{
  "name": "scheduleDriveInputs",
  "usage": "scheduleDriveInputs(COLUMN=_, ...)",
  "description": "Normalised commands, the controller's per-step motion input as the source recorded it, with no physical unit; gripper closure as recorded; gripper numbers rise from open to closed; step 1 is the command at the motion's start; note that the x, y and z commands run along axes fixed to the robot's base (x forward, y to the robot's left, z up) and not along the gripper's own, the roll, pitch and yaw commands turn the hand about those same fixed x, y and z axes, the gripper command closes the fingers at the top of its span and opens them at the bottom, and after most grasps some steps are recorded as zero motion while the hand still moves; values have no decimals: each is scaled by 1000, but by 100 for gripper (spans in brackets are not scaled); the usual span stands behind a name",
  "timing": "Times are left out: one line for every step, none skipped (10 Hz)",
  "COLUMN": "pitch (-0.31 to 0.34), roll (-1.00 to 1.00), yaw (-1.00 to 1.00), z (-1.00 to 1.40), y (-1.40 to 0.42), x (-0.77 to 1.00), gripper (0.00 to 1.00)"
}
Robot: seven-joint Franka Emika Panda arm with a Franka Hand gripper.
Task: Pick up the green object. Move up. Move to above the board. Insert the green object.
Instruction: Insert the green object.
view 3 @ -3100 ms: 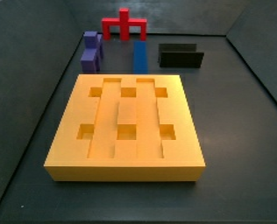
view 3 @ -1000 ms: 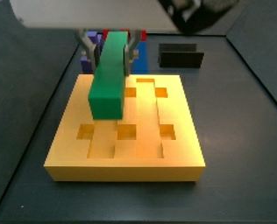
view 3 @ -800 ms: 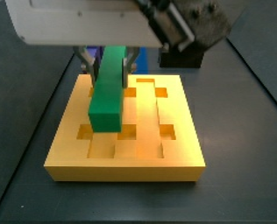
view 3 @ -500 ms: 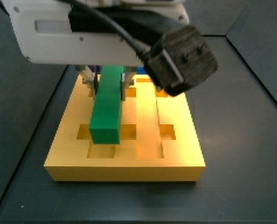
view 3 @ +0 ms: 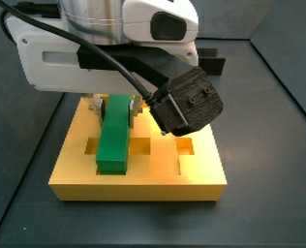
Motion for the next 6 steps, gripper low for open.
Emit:
scheduleDriveInputs(pitch=-80, roll=-56, yaw=20, z=-314, y=-183, x=0, gripper=100)
scheduleDriveInputs(pitch=-91, roll=-86, yaw=11, z=-323, y=-206, x=0, gripper=100)
scheduleDriveInputs(pitch=-99, roll=-93, yaw=9, z=-337, y=-186, x=0, gripper=100)
scheduleDriveInputs(pitch=-116, roll=-64, yaw=0, z=-406, y=-63, x=-60, gripper=100)
scheduleDriveInputs(pitch=-114, roll=-33, yaw=0, z=-463, y=0, x=-43, gripper=100)
scheduleDriveInputs(pitch=3, roll=0, yaw=0, z=0, y=0, x=17, gripper=100)
